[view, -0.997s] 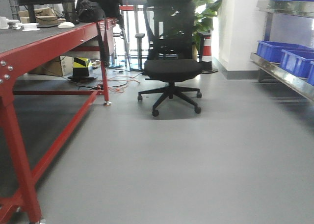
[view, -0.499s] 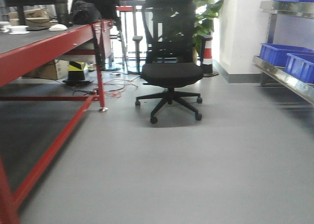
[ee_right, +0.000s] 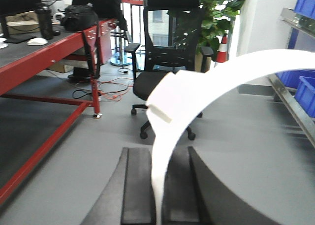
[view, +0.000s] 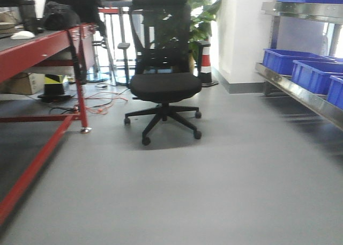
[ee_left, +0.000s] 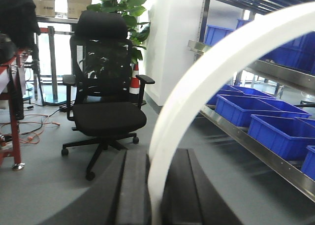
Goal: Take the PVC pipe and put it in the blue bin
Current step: 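Carry the pipe in both grippers while driving toward the blue bins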
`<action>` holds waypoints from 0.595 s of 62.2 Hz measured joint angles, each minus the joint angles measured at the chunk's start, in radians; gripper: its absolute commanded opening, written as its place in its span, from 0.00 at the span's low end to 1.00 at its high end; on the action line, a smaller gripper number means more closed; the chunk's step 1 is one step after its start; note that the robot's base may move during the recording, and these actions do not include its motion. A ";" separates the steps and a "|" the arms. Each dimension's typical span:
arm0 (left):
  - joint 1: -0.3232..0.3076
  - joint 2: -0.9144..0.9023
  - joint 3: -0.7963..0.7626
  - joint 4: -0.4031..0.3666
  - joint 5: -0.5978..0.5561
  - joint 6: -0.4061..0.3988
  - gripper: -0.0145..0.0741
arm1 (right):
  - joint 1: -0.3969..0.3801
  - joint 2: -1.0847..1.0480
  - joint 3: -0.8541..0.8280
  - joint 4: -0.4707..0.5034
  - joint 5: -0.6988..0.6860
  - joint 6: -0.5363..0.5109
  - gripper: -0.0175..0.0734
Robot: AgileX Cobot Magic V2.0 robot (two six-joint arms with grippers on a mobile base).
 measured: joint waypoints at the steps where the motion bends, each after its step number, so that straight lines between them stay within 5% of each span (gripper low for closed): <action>1: 0.000 0.000 0.000 0.000 0.000 0.000 0.04 | 0.000 0.000 0.000 0.000 0.000 0.000 0.01; 37: 0.000 0.000 0.000 0.000 0.000 0.000 0.04 | 0.000 0.000 0.000 0.000 0.000 0.000 0.01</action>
